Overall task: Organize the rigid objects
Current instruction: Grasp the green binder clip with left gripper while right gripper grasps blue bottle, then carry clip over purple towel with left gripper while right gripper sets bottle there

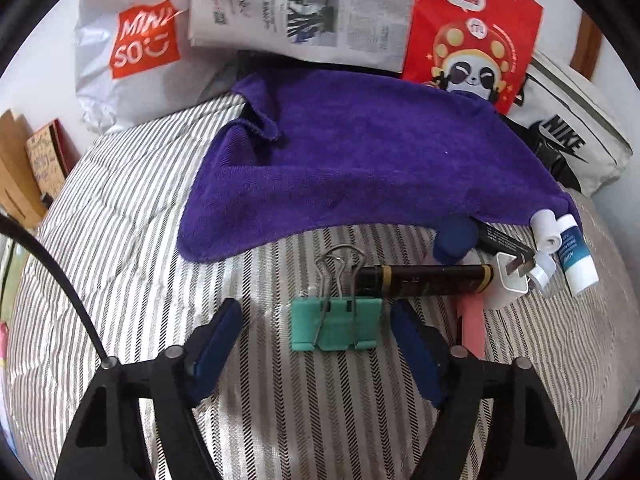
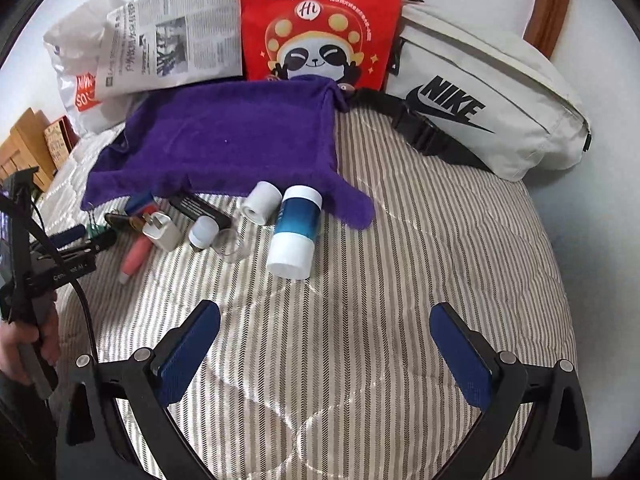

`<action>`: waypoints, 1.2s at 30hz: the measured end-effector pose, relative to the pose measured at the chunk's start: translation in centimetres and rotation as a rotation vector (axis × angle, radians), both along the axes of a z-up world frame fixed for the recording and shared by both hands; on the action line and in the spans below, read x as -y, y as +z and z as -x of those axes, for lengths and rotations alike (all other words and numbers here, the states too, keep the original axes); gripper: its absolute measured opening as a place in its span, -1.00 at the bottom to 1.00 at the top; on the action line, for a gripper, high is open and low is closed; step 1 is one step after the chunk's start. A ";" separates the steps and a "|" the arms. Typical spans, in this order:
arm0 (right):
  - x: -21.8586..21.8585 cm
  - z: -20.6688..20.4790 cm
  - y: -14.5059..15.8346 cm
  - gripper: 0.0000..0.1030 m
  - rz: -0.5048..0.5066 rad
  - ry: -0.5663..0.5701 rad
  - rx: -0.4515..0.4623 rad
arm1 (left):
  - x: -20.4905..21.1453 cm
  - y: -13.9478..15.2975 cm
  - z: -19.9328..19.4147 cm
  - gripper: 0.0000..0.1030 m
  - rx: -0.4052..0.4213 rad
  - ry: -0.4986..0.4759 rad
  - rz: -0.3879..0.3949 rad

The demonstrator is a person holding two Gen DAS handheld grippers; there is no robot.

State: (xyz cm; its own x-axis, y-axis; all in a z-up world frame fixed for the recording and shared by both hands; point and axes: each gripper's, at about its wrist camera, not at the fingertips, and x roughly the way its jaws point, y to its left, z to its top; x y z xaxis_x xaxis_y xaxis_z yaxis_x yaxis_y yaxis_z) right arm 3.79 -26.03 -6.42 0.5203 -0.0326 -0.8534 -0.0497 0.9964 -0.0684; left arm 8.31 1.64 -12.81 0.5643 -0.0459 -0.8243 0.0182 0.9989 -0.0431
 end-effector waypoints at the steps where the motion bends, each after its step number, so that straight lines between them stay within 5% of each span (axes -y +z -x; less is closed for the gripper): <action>1: 0.0 -0.1 -0.2 0.99 -0.003 0.000 0.001 | 0.2 0.0 0.0 0.31 0.006 -0.004 -0.018; 7: 0.4 -1.4 -1.2 0.99 -0.041 -0.011 -0.011 | 0.6 0.1 0.5 -0.24 0.046 -0.026 -0.034; 15: 0.5 -5.0 -2.7 0.85 -0.085 -0.007 0.022 | 0.4 0.1 0.5 -0.24 0.049 -0.025 -0.027; 26: -1.1 -9.2 -6.5 -0.01 -0.111 0.048 -0.032 | 0.4 0.1 0.5 -0.23 0.052 -0.025 -0.029; 32: -2.4 -8.4 -6.9 0.00 -0.028 0.116 0.049 | 0.4 0.1 0.6 -0.23 0.052 -0.024 -0.027; 36: -1.7 -8.5 -7.0 0.06 -0.068 0.114 0.047 | 0.4 0.1 0.6 -0.23 0.053 -0.024 -0.026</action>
State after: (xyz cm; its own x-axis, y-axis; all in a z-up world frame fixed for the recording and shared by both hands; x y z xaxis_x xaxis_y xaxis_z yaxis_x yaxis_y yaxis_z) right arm 12.32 -24.30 -13.41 0.5570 0.0858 -0.8261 -0.1609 0.9870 -0.0060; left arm 7.74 1.22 -12.71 0.6060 -0.0385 -0.7945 0.0437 0.9989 -0.0151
